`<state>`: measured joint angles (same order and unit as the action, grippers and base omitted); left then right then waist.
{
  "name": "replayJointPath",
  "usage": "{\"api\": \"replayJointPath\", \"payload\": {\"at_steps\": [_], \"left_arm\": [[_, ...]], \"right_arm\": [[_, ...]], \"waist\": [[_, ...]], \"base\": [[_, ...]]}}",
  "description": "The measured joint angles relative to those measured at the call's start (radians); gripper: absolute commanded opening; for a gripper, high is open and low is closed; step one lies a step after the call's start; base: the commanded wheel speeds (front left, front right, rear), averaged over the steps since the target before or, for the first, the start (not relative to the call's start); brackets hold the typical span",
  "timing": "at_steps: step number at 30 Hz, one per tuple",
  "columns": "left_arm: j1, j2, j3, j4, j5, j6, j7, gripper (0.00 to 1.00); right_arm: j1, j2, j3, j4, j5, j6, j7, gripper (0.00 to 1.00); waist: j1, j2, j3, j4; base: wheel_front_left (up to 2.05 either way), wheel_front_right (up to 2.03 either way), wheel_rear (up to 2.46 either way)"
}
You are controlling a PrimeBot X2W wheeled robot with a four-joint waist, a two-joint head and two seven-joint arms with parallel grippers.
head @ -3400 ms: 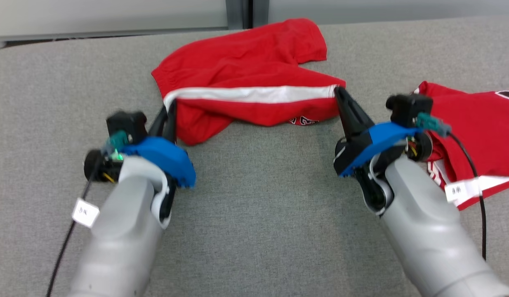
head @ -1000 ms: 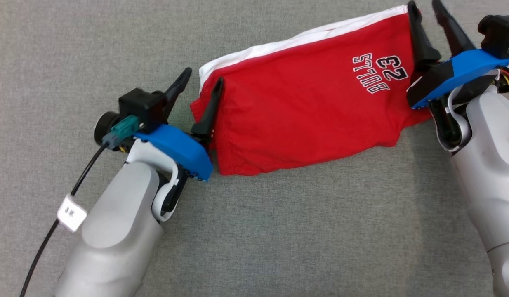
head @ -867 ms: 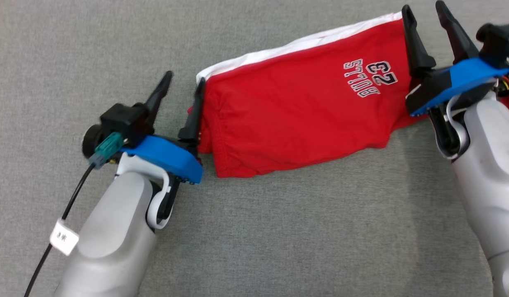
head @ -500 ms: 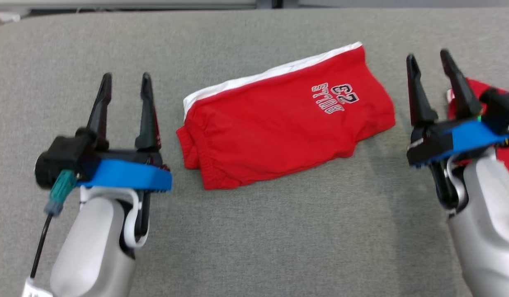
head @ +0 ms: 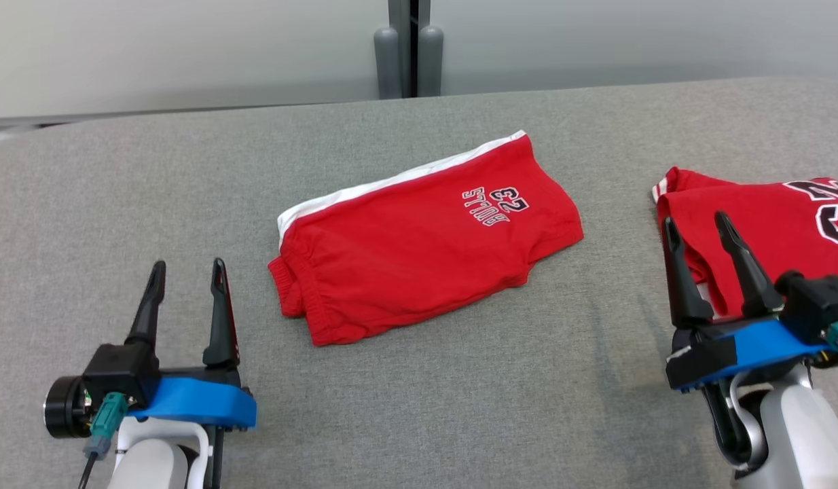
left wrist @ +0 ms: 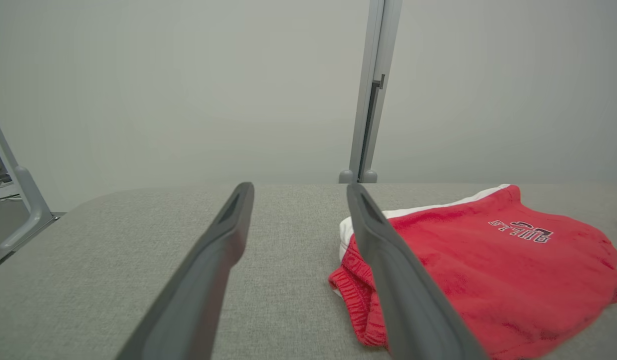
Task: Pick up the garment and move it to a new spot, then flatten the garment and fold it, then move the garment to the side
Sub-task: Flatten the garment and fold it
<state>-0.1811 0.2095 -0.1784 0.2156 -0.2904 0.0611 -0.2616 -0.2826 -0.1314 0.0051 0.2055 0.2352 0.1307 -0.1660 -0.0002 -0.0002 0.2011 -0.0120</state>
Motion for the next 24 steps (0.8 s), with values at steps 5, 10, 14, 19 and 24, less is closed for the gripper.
{"api": "replayJointPath", "payload": {"at_steps": [5,10,14,19,24], "left_arm": [[0.024,-0.001,-0.002,0.015,-0.007,0.0,0.0,1.0],[0.03,0.001,-0.005,0.019,-0.011,0.0,0.004,1.0],[0.029,0.006,-0.007,0.021,-0.012,0.0,0.006,1.0],[0.022,0.009,-0.009,0.02,-0.015,0.001,0.009,1.0],[-0.004,0.013,-0.014,0.006,-0.015,0.004,0.014,1.0]], "right_arm": [[0.065,0.013,-0.022,-0.075,-0.007,0.0,0.045,1.0],[0.089,0.025,-0.035,-0.119,-0.012,0.0,0.077,1.0],[0.091,0.029,-0.038,-0.135,-0.013,0.0,0.087,1.0],[0.091,0.032,-0.042,-0.146,-0.014,0.0,0.096,1.0],[0.079,0.028,-0.047,-0.144,-0.014,0.0,0.107,1.0]], "waist": [[0.0,0.0,-0.022,-0.01],[0.0002,0.0,-0.025,-0.015],[0.0002,0.0,-0.022,-0.017],[0.0002,0.0,-0.016,-0.015],[0.0002,0.0001,0.014,-0.012]], "base": [[0.0,0.0,0.0],[0.0,0.0,0.0],[0.0,0.0,0.0],[0.0,0.0,0.0],[0.0,0.0,0.0]]}}
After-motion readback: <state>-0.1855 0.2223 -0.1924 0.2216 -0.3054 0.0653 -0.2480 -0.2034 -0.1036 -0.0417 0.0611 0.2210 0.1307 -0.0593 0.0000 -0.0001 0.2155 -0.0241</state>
